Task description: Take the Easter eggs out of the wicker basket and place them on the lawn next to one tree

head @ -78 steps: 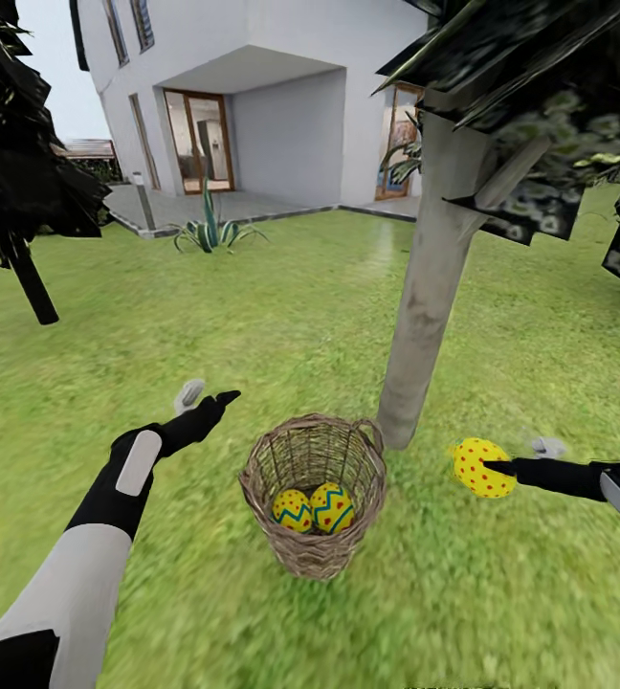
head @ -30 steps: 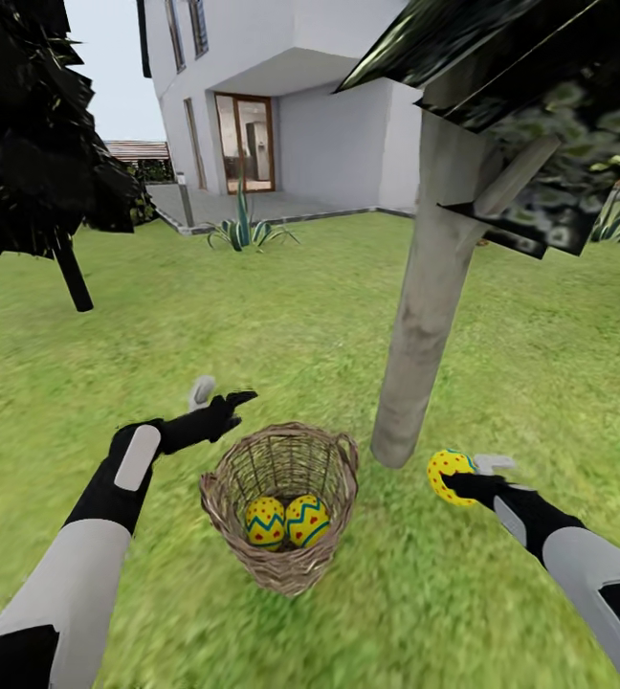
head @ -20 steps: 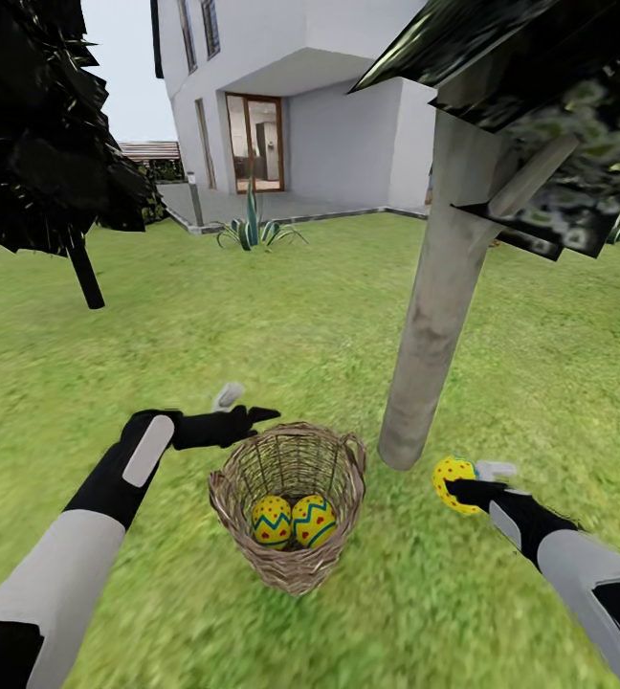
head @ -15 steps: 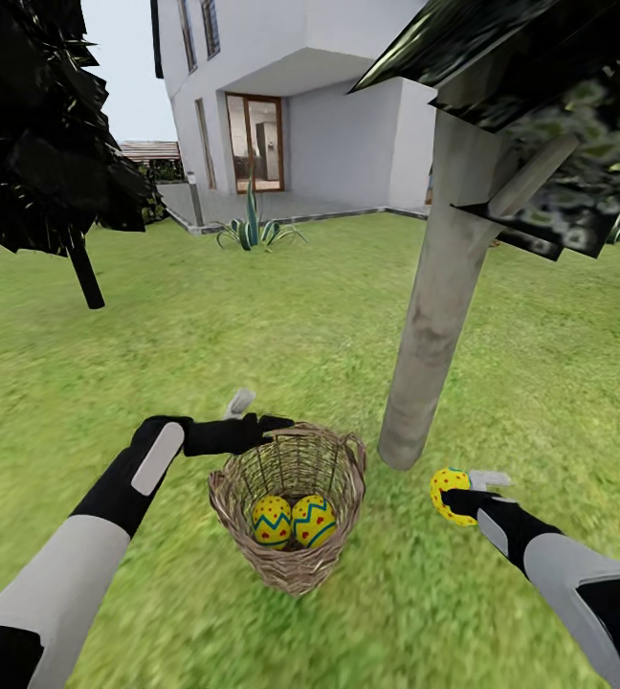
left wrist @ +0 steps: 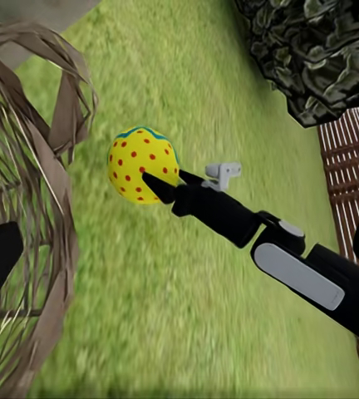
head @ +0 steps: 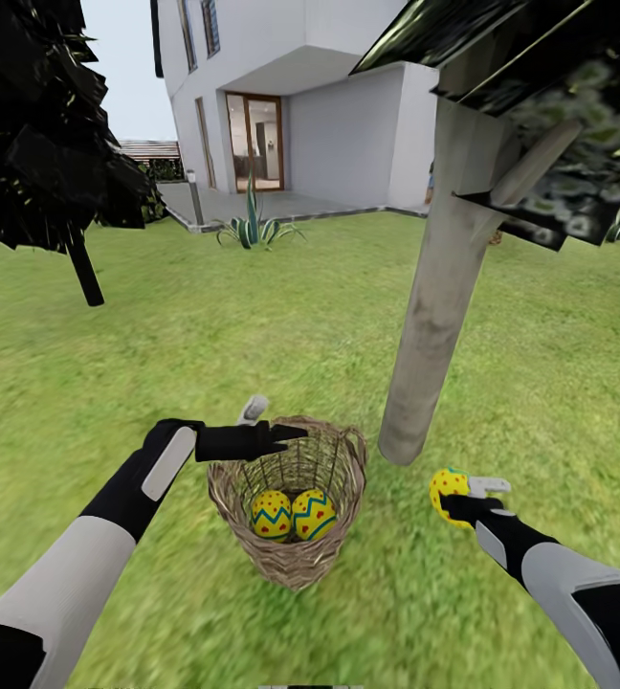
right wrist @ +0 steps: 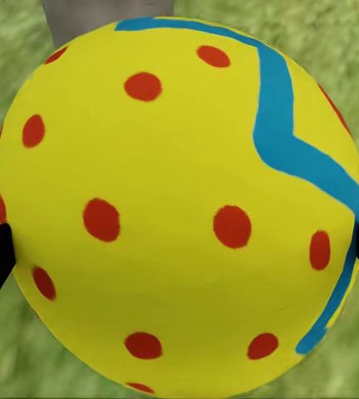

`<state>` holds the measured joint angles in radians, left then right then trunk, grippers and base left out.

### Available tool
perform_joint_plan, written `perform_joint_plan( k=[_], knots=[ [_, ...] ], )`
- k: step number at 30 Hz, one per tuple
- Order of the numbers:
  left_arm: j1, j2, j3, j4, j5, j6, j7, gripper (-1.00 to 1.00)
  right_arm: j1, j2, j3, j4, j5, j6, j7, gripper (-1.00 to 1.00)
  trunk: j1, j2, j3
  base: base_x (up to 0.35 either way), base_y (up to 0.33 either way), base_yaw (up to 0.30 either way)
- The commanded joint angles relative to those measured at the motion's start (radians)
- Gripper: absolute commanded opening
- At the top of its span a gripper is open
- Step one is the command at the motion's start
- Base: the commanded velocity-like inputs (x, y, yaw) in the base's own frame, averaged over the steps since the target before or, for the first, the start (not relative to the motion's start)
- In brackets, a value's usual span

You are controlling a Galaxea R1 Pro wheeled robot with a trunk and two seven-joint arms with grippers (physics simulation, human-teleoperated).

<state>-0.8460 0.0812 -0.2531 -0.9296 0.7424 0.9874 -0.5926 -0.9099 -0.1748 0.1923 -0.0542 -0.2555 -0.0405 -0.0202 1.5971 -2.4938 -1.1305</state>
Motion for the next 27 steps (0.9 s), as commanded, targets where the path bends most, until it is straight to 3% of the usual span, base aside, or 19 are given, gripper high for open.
perform_joint_plan(
  k=[1, 4, 18, 22, 27],
  knots=[
    [-0.001, 0.000, -0.002, 0.000, -0.001, 0.002, -0.004, 1.00, 0.003, 0.000, 0.009, 0.001, -0.009, -0.033, -0.003, -1.00, 0.003, -0.006, -0.004, 0.000, 0.000, 0.000],
    [-0.001, 0.000, -0.002, 0.000, -0.001, 0.002, -0.004, 1.00, 0.015, 0.001, 0.009, 0.002, -0.010, -0.098, -0.003, -1.00, 0.004, -0.007, -0.016, 0.000, 0.000, 0.000],
    [-0.001, 0.000, -0.002, 0.000, 0.000, 0.002, -0.004, 1.00, 0.017, 0.019, 0.015, 0.000, -0.008, -0.106, 0.000, -1.00, 0.011, -0.010, -0.070, 0.000, 0.000, 0.000],
    [-0.001, 0.000, -0.002, 0.000, 0.000, 0.002, -0.004, 1.00, 0.017, 0.023, 0.020, 0.000, 0.040, -0.107, -0.001, -1.00, 0.012, -0.011, -0.078, 0.000, 0.000, 0.000],
    [-0.001, -0.003, -0.002, -0.003, -0.001, 0.004, -0.004, 1.00, 0.017, 0.024, 0.020, 0.001, 0.050, -0.107, -0.001, -1.00, 0.012, -0.011, -0.078, 0.049, -0.050, 0.000]
  ],
)
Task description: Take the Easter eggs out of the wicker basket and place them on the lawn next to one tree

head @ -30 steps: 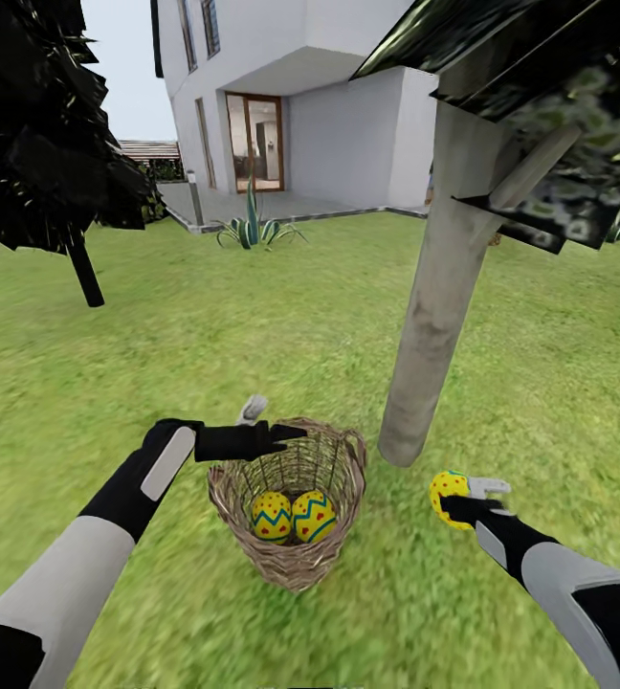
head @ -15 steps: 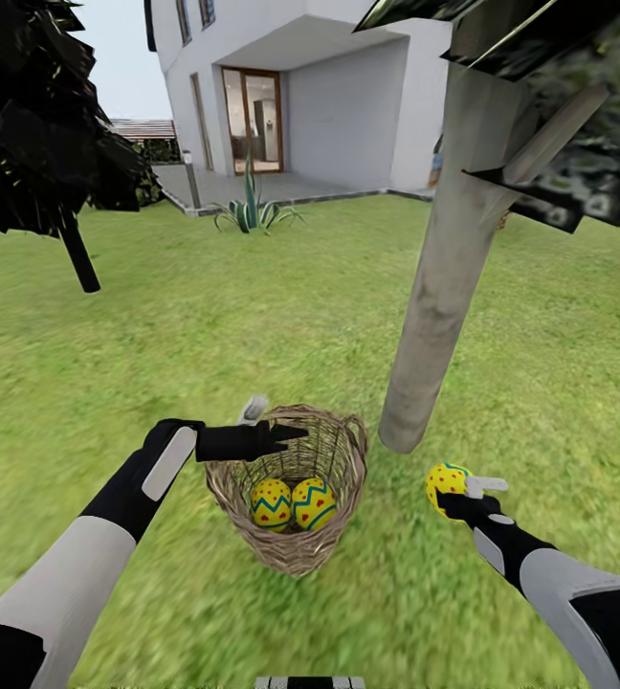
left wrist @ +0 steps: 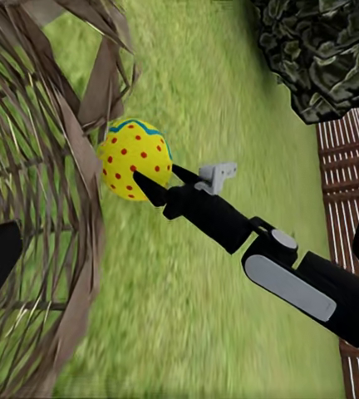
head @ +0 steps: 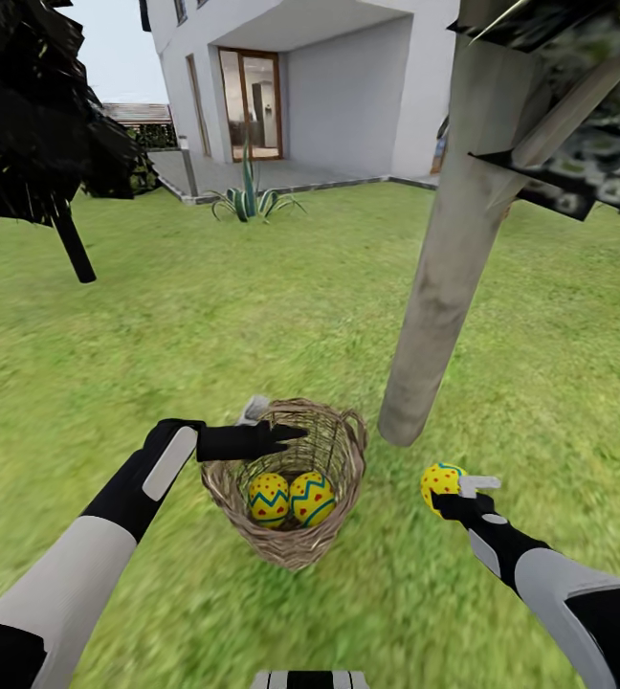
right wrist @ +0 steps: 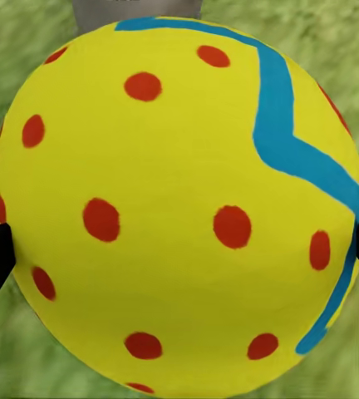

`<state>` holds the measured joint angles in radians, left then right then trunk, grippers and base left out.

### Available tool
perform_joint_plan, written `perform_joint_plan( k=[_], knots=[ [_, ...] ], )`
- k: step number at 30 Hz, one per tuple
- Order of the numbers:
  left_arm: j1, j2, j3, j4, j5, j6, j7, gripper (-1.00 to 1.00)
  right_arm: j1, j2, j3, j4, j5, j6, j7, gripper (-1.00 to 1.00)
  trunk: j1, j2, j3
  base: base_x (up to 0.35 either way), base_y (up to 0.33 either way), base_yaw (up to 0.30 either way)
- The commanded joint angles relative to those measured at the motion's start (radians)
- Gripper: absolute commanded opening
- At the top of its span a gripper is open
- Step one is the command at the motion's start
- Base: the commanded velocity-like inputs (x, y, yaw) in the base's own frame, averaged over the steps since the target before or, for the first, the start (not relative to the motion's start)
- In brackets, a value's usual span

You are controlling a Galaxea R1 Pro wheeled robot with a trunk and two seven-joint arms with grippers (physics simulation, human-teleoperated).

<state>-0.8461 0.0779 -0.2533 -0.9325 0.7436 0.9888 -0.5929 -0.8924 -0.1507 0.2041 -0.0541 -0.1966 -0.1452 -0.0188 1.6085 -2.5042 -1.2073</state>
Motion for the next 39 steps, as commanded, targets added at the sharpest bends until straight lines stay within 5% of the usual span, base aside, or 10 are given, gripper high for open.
perform_joint_plan(
  k=[1, 8, 16, 28, 34, 39],
  knots=[
    [-0.001, 0.001, -0.001, 0.000, -0.003, 0.002, -0.004, 1.00, 0.000, 0.000, 0.008, 0.000, -0.009, -0.003, -0.003, -1.00, 0.000, 0.000, -0.001, 0.200, -0.208, 0.000],
    [-0.001, 0.000, -0.001, 0.001, -0.003, 0.002, -0.004, 1.00, 0.000, 0.001, 0.008, 0.001, -0.010, -0.004, -0.003, -1.00, 0.000, 0.000, -0.001, 0.232, -0.236, 0.000],
    [-0.001, 0.002, -0.001, 0.003, -0.001, 0.001, -0.005, 1.00, 0.008, 0.031, 0.008, 0.005, -0.001, -0.003, -0.004, -1.00, 0.000, 0.000, -0.001, 0.075, -0.059, 0.000],
    [-0.001, 0.000, -0.001, 0.002, -0.001, 0.001, -0.005, 1.00, 0.027, 0.038, 0.009, 0.000, 0.006, -0.001, -0.007, -1.00, 0.005, -0.003, -0.043, 0.000, 0.000, 0.000],
    [0.005, 0.000, -0.001, 0.003, -0.003, -0.001, -0.083, 1.00, 0.027, 0.038, 0.009, -0.005, 0.008, -0.005, -0.007, -1.00, 0.005, -0.003, -0.043, -0.001, -0.001, 0.000],
    [0.005, 0.000, -0.001, 0.004, -0.003, -0.004, -0.088, 1.00, 0.027, 0.039, 0.009, -0.012, 0.008, -0.008, -0.007, -1.00, 0.005, -0.003, -0.043, -0.115, -0.215, 0.000]
  ],
)
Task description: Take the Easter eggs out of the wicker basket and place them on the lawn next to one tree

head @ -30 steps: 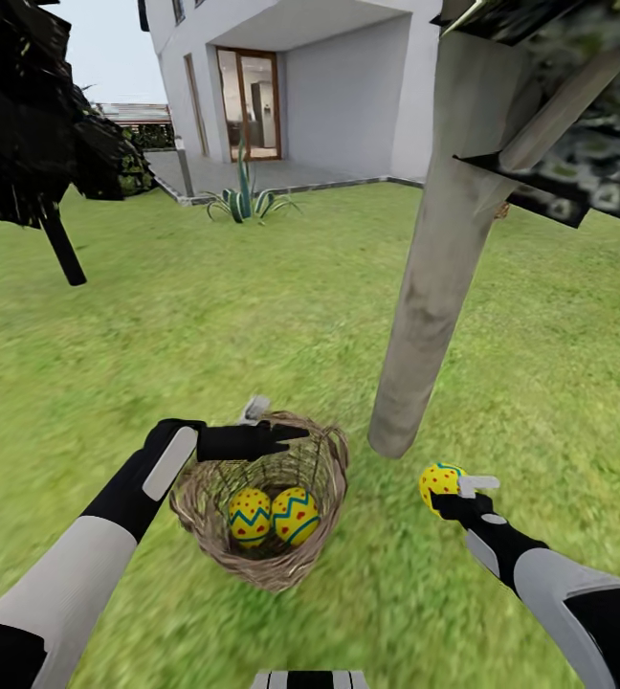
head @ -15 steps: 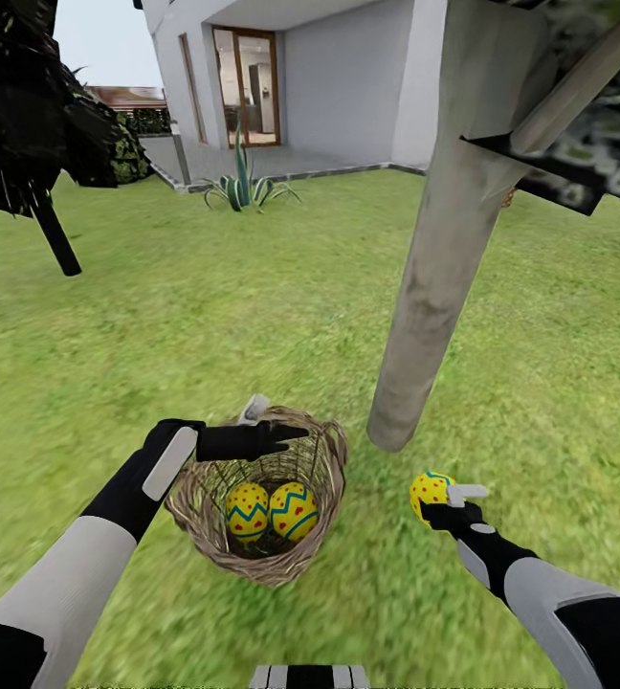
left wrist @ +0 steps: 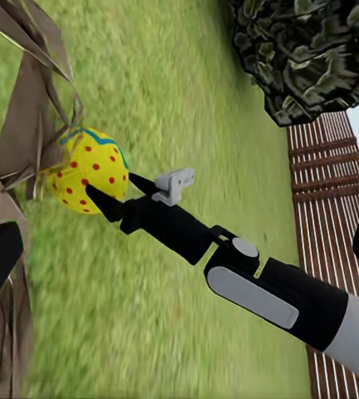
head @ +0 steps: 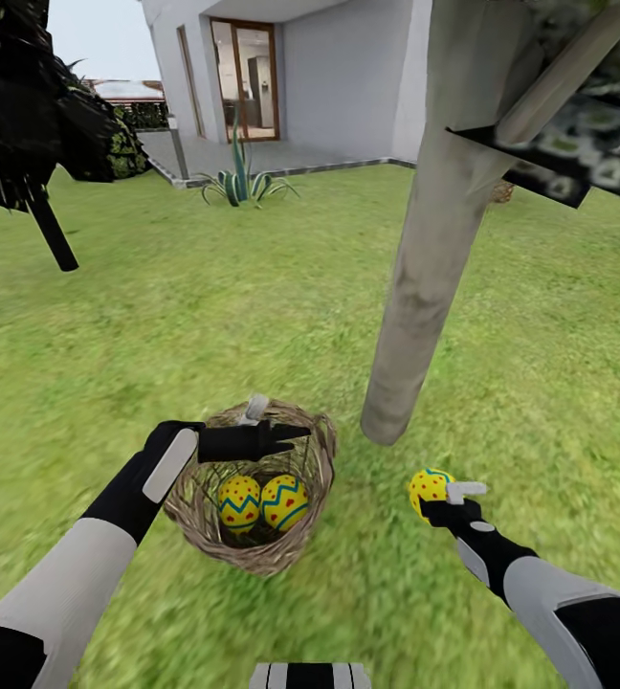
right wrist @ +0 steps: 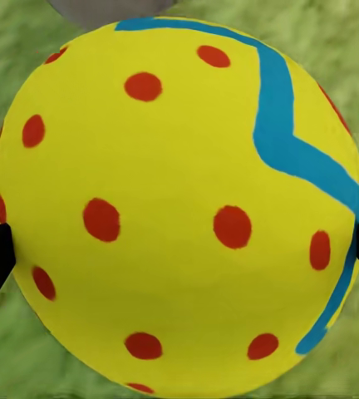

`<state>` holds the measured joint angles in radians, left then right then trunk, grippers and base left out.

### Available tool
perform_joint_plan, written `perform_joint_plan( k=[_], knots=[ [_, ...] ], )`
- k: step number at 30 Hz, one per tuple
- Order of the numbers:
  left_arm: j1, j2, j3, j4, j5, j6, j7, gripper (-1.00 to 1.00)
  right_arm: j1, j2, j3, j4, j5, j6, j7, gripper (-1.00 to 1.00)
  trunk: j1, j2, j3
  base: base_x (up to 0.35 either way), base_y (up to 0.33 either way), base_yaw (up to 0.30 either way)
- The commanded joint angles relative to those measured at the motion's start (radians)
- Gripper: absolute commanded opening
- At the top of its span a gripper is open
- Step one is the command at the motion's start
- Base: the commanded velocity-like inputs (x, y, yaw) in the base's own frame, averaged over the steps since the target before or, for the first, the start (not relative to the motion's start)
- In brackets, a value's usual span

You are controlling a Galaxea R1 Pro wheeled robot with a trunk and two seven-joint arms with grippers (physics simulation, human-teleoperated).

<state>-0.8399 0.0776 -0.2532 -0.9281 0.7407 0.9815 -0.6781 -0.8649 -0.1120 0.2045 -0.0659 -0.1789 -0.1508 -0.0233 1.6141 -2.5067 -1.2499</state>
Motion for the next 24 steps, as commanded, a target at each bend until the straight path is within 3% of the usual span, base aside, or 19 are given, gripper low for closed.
perform_joint_plan(
  k=[1, 8, 19, 24],
  knots=[
    [-0.001, 0.001, -0.001, -0.001, 0.000, 0.003, -0.003, 1.00, 0.000, 0.000, 0.009, 0.000, -0.010, -0.003, -0.003, -1.00, 0.000, 0.000, -0.001, -0.153, -0.287, 0.000],
    [0.000, 0.000, -0.001, -0.001, 0.000, 0.003, -0.003, 1.00, 0.000, 0.000, 0.009, 0.000, -0.010, -0.003, -0.003, -1.00, 0.000, 0.000, -0.001, -0.101, -0.272, 0.215],
    [0.007, 0.001, -0.001, 0.000, 0.000, 0.002, -0.005, 1.00, 0.000, 0.000, 0.010, 0.001, -0.010, -0.001, -0.003, -1.00, 0.000, 0.000, -0.001, 0.142, -0.170, 0.292],
    [0.016, 0.001, -0.001, -0.005, 0.001, 0.002, -0.013, 1.00, -0.002, -0.004, 0.007, 0.001, -0.012, -0.016, -0.003, -1.00, 0.000, 0.000, -0.001, 0.030, -0.031, 0.064]
  ],
)
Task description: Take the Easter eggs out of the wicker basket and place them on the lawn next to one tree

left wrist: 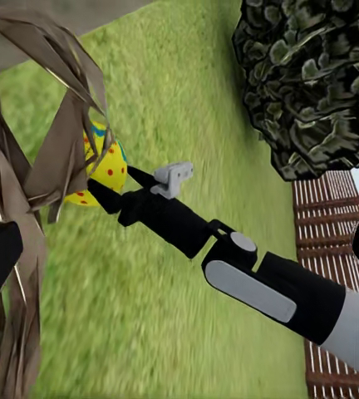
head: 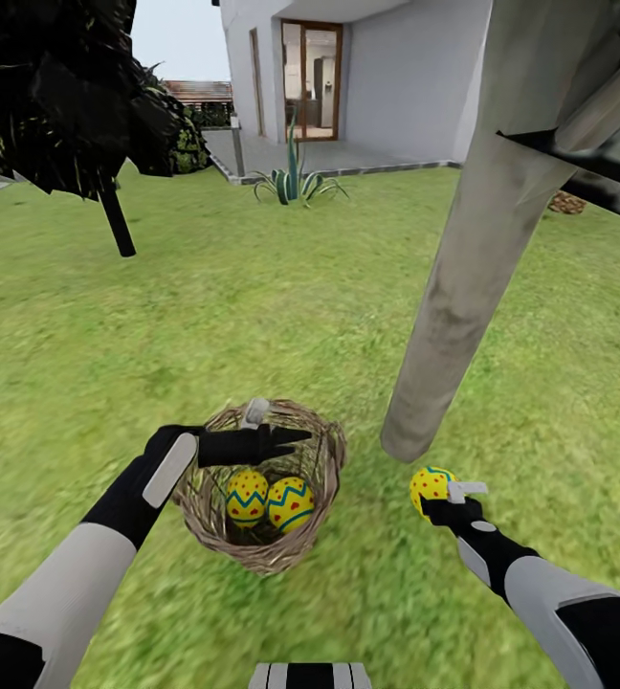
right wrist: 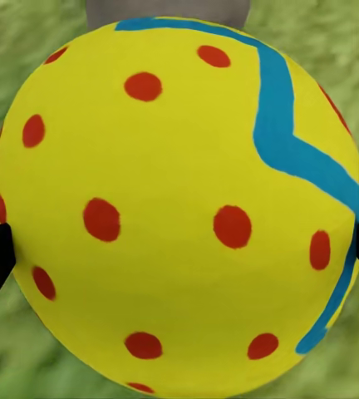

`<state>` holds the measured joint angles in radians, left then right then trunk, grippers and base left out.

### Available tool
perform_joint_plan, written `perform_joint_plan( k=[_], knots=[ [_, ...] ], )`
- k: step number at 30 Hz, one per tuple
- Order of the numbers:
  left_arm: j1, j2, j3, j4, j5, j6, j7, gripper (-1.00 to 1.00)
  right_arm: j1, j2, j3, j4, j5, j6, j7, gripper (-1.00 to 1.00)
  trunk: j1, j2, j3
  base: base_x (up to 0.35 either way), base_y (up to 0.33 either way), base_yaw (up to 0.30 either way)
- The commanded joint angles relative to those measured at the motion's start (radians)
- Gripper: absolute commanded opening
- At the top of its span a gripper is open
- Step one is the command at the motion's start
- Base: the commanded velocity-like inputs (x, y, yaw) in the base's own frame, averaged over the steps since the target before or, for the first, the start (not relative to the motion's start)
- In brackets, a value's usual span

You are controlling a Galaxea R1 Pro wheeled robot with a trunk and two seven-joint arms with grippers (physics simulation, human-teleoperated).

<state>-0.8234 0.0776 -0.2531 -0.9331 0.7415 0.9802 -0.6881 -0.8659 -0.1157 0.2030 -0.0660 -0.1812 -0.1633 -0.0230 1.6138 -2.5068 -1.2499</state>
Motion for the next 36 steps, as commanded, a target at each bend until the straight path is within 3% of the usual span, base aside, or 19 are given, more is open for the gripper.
perform_joint_plan(
  k=[1, 28, 36],
  knots=[
    [0.001, 0.001, -0.001, -0.002, 0.001, 0.003, -0.013, 1.00, -0.001, -0.001, 0.009, 0.001, -0.011, -0.012, -0.003, -1.00, 0.000, -0.001, -0.005, 0.002, -0.002, 0.004],
    [0.003, 0.001, -0.001, -0.001, 0.001, 0.003, -0.027, 1.00, 0.000, -0.002, 0.011, 0.003, -0.017, -0.005, -0.005, -1.00, 0.012, -0.007, -0.109, 0.000, 0.000, 0.000],
    [0.003, 0.001, -0.001, -0.002, 0.001, 0.003, -0.027, 1.00, -0.001, -0.002, 0.009, 0.001, -0.015, -0.003, -0.036, -1.00, 0.016, -0.009, -0.140, 0.000, 0.000, 0.000]
  ],
)
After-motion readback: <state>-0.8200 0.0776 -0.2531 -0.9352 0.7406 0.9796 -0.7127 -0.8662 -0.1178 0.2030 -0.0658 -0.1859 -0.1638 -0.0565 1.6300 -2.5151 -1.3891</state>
